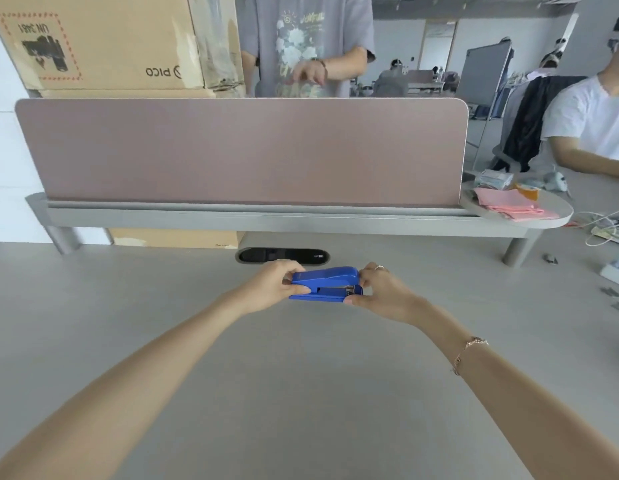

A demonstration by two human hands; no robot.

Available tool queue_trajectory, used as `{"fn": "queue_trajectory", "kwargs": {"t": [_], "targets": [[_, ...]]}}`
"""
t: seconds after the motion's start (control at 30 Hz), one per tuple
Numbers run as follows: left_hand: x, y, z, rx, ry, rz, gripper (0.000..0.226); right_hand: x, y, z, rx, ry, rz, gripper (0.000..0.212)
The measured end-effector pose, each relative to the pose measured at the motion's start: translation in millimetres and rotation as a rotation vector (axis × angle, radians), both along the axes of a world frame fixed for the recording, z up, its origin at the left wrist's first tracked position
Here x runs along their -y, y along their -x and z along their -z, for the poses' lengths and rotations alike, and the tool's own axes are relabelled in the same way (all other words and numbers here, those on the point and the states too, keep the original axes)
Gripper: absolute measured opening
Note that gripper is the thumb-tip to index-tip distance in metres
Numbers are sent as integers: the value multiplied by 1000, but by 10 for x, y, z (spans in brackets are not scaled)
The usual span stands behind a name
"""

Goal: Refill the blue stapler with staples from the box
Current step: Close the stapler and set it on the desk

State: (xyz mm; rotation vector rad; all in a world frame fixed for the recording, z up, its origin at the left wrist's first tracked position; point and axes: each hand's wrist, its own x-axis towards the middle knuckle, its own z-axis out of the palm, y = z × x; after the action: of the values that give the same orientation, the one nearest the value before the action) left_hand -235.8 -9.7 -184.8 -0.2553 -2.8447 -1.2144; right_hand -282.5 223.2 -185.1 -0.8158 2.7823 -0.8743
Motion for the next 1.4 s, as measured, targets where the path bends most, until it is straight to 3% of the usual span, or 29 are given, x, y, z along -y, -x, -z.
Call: {"fn": "queue_trajectory", "kwargs": {"t": [0.5, 0.9, 1.4], "targets": [[169, 827, 224, -27, -3, -64, 19, 189, 845, 195, 12, 62, -5, 21], [189, 946, 212, 15, 33, -46, 19, 232, 973, 201, 61, -4, 26, 35], [184, 935, 238, 0, 41, -26, 19, 244, 922, 183, 128, -2, 104, 34]]}}
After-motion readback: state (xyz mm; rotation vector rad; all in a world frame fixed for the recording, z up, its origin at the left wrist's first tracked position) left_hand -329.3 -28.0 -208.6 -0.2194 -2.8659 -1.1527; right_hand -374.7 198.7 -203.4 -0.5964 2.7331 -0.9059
